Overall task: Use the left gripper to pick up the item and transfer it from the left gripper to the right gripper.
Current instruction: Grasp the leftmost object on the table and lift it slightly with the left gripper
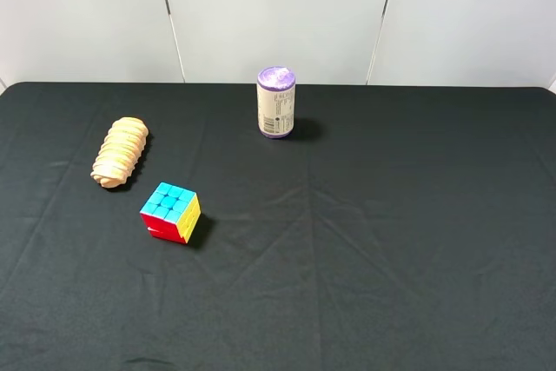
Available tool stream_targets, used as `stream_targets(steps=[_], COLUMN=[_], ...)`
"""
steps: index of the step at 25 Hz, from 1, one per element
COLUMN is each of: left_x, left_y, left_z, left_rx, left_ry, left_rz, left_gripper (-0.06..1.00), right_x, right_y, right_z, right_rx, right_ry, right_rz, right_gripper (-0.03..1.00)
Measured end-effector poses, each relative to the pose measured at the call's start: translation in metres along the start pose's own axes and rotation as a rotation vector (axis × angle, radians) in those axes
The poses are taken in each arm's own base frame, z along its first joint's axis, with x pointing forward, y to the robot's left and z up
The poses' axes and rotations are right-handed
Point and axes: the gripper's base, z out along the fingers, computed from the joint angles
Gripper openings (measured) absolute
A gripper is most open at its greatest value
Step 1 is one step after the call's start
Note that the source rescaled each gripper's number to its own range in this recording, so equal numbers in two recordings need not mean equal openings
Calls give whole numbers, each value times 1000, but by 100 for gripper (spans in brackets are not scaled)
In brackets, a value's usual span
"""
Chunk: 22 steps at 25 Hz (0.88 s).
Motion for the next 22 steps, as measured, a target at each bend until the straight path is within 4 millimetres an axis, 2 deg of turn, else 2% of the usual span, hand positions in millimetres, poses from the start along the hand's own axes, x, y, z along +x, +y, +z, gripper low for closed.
stream_targets(steps=[22], left_x=[0], left_y=[0], left_z=[0], left_rx=[1], left_ry=[0], left_rz=[0], left_gripper=[98], right_x=[0], right_y=[0], right_z=[0], right_rx=[0], right_ry=[0], right_rz=[0], right_gripper=[100])
